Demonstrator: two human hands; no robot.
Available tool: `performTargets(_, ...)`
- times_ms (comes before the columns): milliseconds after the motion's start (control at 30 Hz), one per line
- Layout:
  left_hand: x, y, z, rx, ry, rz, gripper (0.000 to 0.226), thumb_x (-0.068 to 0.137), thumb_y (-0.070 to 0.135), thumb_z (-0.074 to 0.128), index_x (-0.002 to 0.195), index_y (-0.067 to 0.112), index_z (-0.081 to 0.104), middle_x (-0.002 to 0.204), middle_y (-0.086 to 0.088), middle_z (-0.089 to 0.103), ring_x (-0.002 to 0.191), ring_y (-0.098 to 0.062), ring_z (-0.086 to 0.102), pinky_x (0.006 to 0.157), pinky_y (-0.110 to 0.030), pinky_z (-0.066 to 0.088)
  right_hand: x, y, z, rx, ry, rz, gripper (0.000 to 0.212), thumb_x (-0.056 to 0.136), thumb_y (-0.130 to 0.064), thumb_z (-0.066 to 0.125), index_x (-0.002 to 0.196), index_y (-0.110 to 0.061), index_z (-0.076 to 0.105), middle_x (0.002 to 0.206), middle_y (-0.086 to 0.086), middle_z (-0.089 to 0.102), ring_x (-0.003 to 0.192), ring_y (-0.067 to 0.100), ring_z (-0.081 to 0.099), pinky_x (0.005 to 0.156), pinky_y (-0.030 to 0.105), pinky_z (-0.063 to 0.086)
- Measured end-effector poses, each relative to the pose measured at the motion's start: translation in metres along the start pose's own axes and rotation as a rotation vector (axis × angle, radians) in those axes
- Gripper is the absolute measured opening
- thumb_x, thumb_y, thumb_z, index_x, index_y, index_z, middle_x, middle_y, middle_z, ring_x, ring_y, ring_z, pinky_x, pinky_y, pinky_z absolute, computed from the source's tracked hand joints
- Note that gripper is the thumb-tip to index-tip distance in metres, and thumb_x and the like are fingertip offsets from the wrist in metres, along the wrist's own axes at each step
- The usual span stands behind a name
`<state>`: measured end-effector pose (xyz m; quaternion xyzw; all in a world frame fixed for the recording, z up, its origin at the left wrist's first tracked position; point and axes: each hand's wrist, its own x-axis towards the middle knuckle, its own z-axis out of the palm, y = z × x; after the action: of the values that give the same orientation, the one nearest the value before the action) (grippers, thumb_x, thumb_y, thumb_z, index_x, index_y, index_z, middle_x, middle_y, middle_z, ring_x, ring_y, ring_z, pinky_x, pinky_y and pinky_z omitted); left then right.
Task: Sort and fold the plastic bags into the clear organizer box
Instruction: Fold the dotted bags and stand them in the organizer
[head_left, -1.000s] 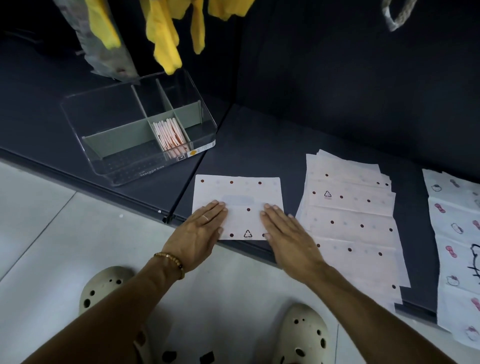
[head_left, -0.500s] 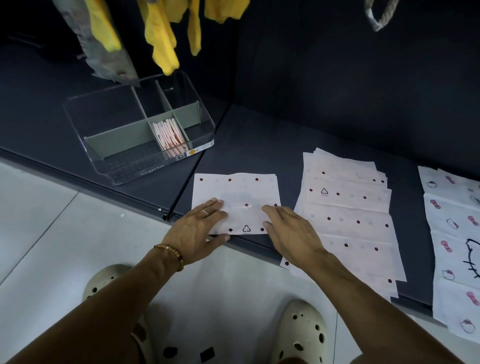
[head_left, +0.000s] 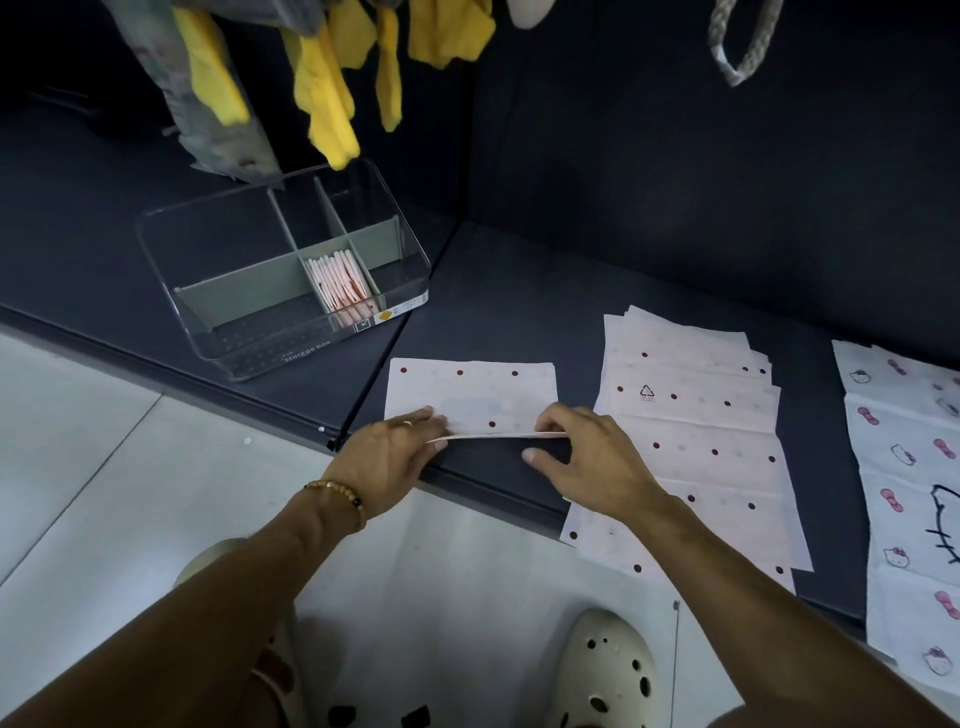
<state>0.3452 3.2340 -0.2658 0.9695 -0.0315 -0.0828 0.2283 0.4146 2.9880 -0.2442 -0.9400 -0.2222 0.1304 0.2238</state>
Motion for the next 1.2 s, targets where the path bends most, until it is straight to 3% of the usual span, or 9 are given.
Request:
performTargets(100, 0.005, 0.001, -0.014, -0.070, 0.018, -0.030, 0.027, 0.098, 0.029, 0.046, 0.115, 0.019, 0.064, 0.115, -0.006, 0.067, 0.097, -0.029, 0.061, 0.090, -0.035, 0.048, 0.005, 0.002, 0.002, 0.131, 0.041, 0.100, 0.006, 0.091, -0.024, 0.063, 0.087, -0.025, 0.058, 0.068, -0.010, 0.057, 0.062, 0.006, 0.053, 0.059, 0.019, 0.039)
performTargets(167, 0.010, -0.002, -0.020, -0.128, 0.038, -0.129, 0.022, 0.098, 0.025, 0.047, 0.110, 0.017, 0.064, 0.108, -0.007, 0.067, 0.094, -0.029, 0.058, 0.088, -0.038, 0.049, 0.012, 0.003, 0.004, 0.160, 0.099, 0.175, 0.006, 0.092, -0.023, 0.062, 0.088, -0.024, 0.058, 0.067, -0.012, 0.055, 0.061, 0.006, 0.054, 0.054, 0.014, 0.036)
performTargets(333, 0.026, -0.012, -0.018, -0.225, 0.175, -0.383, 0.022, 0.094, 0.029, 0.055, 0.104, 0.013, 0.066, 0.103, -0.010, 0.066, 0.086, -0.024, 0.057, 0.081, -0.030, 0.049, 0.036, -0.002, 0.009, 0.234, 0.212, 0.340, 0.007, 0.089, -0.025, 0.064, 0.090, -0.021, 0.059, 0.087, -0.005, 0.066, 0.079, 0.014, 0.062, 0.071, 0.023, 0.046)
performTargets(467, 0.039, -0.017, -0.013, -0.127, 0.216, -0.520, 0.032, 0.091, 0.042, 0.056, 0.107, 0.016, 0.064, 0.101, -0.009, 0.067, 0.077, -0.019, 0.053, 0.080, -0.036, 0.052, 0.049, -0.003, 0.018, 0.206, 0.215, 0.397, 0.012, 0.091, -0.026, 0.063, 0.096, -0.015, 0.064, 0.091, -0.001, 0.067, 0.079, 0.015, 0.061, 0.073, 0.022, 0.046)
performTargets(633, 0.047, -0.025, -0.012, 0.027, 0.247, -0.582, 0.033, 0.088, 0.050, 0.056, 0.076, 0.019, 0.052, 0.079, -0.009, 0.065, 0.064, -0.021, 0.052, 0.063, -0.033, 0.049, 0.060, 0.001, 0.022, 0.191, 0.241, 0.464, 0.015, 0.092, -0.028, 0.063, 0.091, -0.013, 0.067, 0.089, 0.003, 0.071, 0.078, 0.018, 0.061, 0.073, 0.022, 0.046)
performTargets(767, 0.049, -0.023, -0.012, 0.078, 0.237, -0.624, 0.034, 0.088, 0.051, 0.055, 0.084, 0.018, 0.055, 0.078, -0.007, 0.063, 0.067, -0.023, 0.055, 0.064, -0.034, 0.051, 0.064, 0.000, 0.023, 0.140, 0.243, 0.488, 0.017, 0.092, -0.029, 0.062, 0.091, -0.013, 0.068, 0.089, 0.004, 0.072, 0.071, 0.015, 0.054, 0.069, 0.020, 0.041)
performTargets(867, 0.046, -0.016, -0.012, 0.187, 0.321, -0.525, 0.029, 0.090, 0.040, 0.058, 0.108, 0.018, 0.054, 0.097, -0.007, 0.061, 0.084, -0.027, 0.059, 0.066, -0.037, 0.050, 0.067, -0.001, 0.022, 0.116, 0.234, 0.501, 0.014, 0.092, -0.029, 0.062, 0.089, -0.015, 0.066, 0.088, 0.004, 0.070, 0.072, 0.016, 0.052, 0.068, 0.021, 0.040)
performTargets(1000, 0.037, -0.019, -0.004, 0.273, 0.205, -0.020, 0.044, 0.084, 0.007, 0.063, 0.127, 0.012, 0.056, 0.136, -0.010, 0.052, 0.127, -0.028, 0.045, 0.103, -0.038, 0.039, 0.068, -0.003, 0.021, 0.117, 0.220, 0.512, 0.012, 0.091, -0.028, 0.062, 0.086, -0.017, 0.064, 0.086, 0.004, 0.069, 0.075, 0.018, 0.054, 0.068, 0.023, 0.041)
performTargets(1200, 0.028, -0.043, 0.001, 0.161, 0.002, 0.088, 0.053, 0.100, 0.040, 0.031, 0.149, 0.022, 0.023, 0.158, 0.009, 0.013, 0.145, -0.009, 0.012, 0.113, -0.024, 0.020, 0.066, -0.007, 0.018, 0.100, 0.239, 0.498, 0.012, 0.090, -0.027, 0.064, 0.087, -0.016, 0.062, 0.089, 0.004, 0.069, 0.077, 0.019, 0.059, 0.067, 0.021, 0.040)
